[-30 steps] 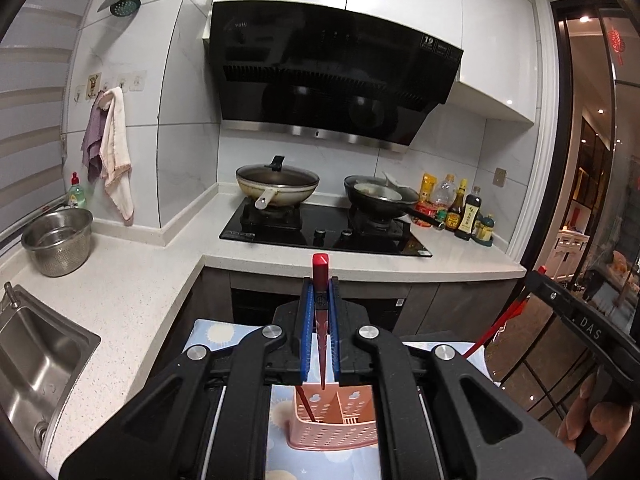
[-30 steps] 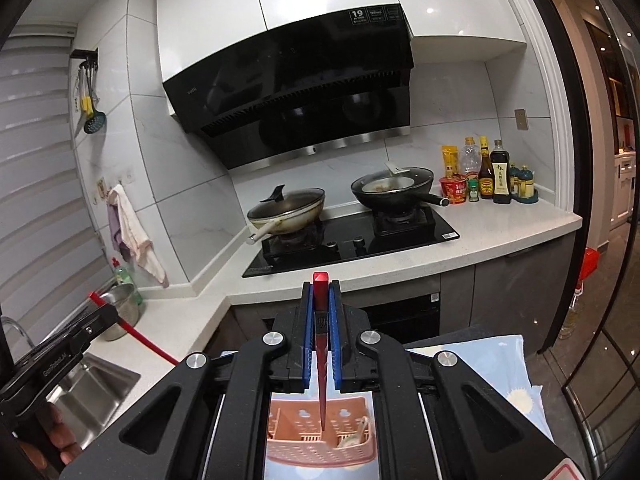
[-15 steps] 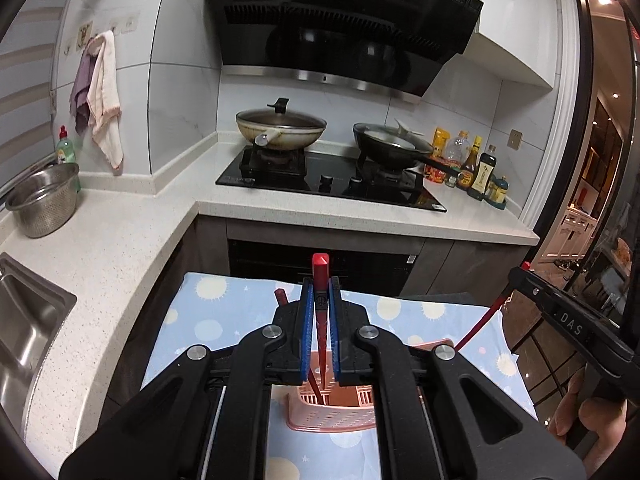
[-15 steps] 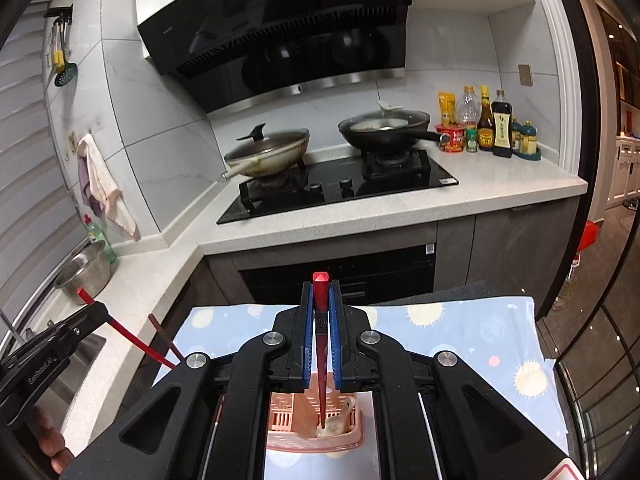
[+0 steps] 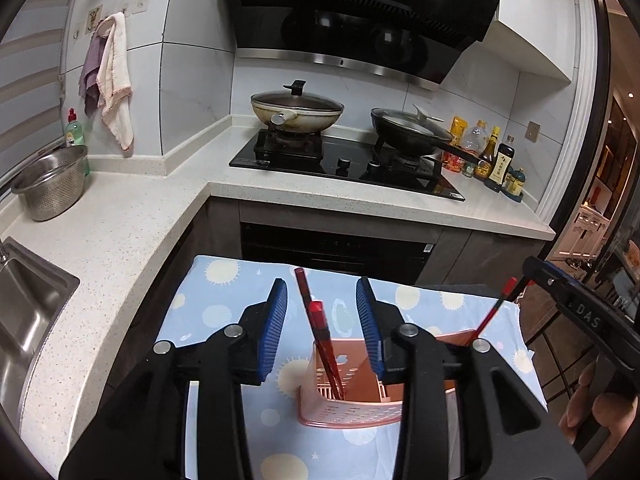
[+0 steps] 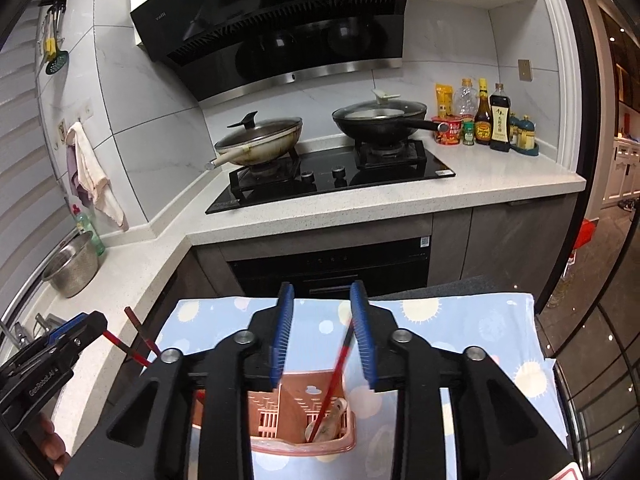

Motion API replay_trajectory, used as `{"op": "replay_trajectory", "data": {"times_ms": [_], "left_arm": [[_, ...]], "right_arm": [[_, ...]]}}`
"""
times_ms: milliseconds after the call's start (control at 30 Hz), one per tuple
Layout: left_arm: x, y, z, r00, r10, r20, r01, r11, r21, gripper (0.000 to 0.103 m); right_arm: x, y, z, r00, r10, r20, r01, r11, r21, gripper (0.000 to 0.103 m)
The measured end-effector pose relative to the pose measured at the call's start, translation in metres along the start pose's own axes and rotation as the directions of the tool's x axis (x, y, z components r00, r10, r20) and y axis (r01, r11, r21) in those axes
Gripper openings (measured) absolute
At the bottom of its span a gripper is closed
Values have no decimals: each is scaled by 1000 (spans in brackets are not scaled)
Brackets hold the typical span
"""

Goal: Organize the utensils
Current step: 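Withdraw both tools from the holder back over the remaining chopsticks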

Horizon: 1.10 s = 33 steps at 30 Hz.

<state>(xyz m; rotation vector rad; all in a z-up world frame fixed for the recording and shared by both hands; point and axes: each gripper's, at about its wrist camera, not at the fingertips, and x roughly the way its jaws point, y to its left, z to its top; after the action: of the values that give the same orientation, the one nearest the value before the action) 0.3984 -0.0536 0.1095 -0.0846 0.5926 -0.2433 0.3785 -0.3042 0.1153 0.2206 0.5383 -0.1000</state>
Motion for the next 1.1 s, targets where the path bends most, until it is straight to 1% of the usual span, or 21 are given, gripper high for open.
{"op": "replay_trajectory", "data": {"times_ms": [267, 433, 567, 767, 967, 1100], "left_arm": [[-12, 5, -4, 1000, 2, 3, -2, 1000, -7, 34], [-24, 4, -11, 1000, 7, 4, -7, 1000, 5, 34], [-35, 2, -22, 1000, 8, -4, -8, 1000, 24, 34], [-52, -3, -46, 1000, 8, -27, -7, 999, 40, 34], [-74, -6, -77, 998, 2, -62, 1, 999, 52, 34], [-87, -4, -102, 996, 5, -93, 0, 999, 52, 34]], "right_arm": [[-22, 2, -8, 1000, 5, 9, -5, 1000, -10, 33], [-38, 6, -25, 1000, 16, -8, -16, 1000, -20, 33], [-52, 11, -45, 1000, 3, -23, -4, 999, -51, 33], [-73, 12, -77, 998, 13, -63, -16, 999, -48, 33], [-102, 16, -115, 995, 17, -100, -23, 998, -57, 33], [-121, 16, -146, 990, 18, -139, -26, 998, -58, 33]]}}
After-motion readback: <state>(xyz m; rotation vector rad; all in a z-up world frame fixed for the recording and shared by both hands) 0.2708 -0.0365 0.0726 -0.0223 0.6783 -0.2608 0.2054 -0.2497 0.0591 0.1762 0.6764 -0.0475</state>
